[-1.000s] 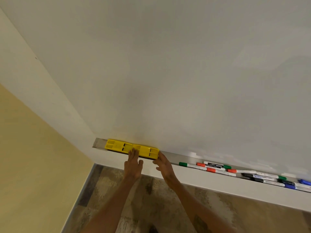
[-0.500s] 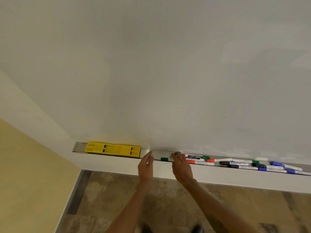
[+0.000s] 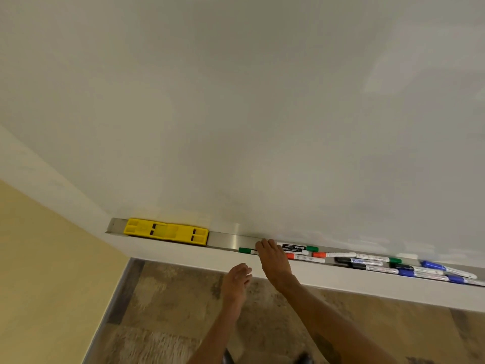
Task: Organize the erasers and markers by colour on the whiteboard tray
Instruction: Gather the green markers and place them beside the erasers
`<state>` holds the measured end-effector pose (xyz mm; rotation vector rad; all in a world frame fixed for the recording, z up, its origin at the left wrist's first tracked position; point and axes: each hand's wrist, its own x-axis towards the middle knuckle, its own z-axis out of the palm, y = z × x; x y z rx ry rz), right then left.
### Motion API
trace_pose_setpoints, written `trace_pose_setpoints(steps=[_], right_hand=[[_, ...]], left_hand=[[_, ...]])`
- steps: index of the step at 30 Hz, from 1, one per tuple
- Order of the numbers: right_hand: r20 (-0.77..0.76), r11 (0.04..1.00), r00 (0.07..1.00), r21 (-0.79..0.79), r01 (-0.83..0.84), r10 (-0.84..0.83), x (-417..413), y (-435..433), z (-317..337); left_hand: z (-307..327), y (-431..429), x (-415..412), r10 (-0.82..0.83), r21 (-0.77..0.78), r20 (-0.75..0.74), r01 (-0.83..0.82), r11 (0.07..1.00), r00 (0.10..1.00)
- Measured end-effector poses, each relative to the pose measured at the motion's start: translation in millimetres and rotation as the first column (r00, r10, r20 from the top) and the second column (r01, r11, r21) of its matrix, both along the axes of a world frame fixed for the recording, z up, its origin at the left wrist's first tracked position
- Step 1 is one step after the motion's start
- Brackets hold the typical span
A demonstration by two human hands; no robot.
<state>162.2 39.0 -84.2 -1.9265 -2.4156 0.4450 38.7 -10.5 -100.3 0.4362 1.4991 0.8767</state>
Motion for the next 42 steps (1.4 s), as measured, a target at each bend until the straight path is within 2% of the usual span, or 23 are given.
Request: trace_pose_setpoints(steps=[4,11,14,15,18,21,31,37,39,42], right_hand=[[-0.05,0.996,0.997,0.062,-0.062,0.066,11,-4,1],[-0.235,0.984,0.963,0.154,-0.094,0.129,25,-33,9],[-0.235,0.977,0.962,0.195,-0.091,0.136,43,-40,14],[-0.212,0.979,0.974,0.2,-0.041,0.084,54,-41,14],[-0.112,0.96,0.971,0.161,0.229,-0.213,95,-42,11],[0.007,0.942,0.955,0.168,0.291,-0.296,129,-40,10],[0.096,0.973,0.969,0.071,0.22,-0.226,130,-24,1],[0.11,0.972,0.976,0.16,0.17,-0.189,139,-26,12],[0.065,0.975,0.991,0.196,0.104,-0.119,146,-29,12],[-0.119,0.972,0.99,0.21,0.103,-0.079,157,-29,18]], left_hand=[[10,3,20,0.014,-0.005,0.086,-0.013,1.0,0.996],[24,14,45,0.211,0.043,0.198,-0.224,0.974,0.957],[24,16,55,0.251,0.031,0.222,-0.264,0.964,0.942],[24,17,57,0.264,0.021,0.228,-0.276,0.961,0.937],[21,15,62,0.242,-0.013,0.231,-0.246,0.969,0.942],[19,7,71,0.182,-0.038,0.23,-0.178,0.983,0.956],[3,2,96,0.118,-0.046,0.238,-0.11,0.993,0.964],[1,11,98,0.065,0.018,0.189,-0.069,0.997,0.98],[4,14,101,0.071,0.047,0.157,-0.079,0.996,0.985],[9,21,111,0.065,0.13,0.109,-0.079,0.988,0.992]])
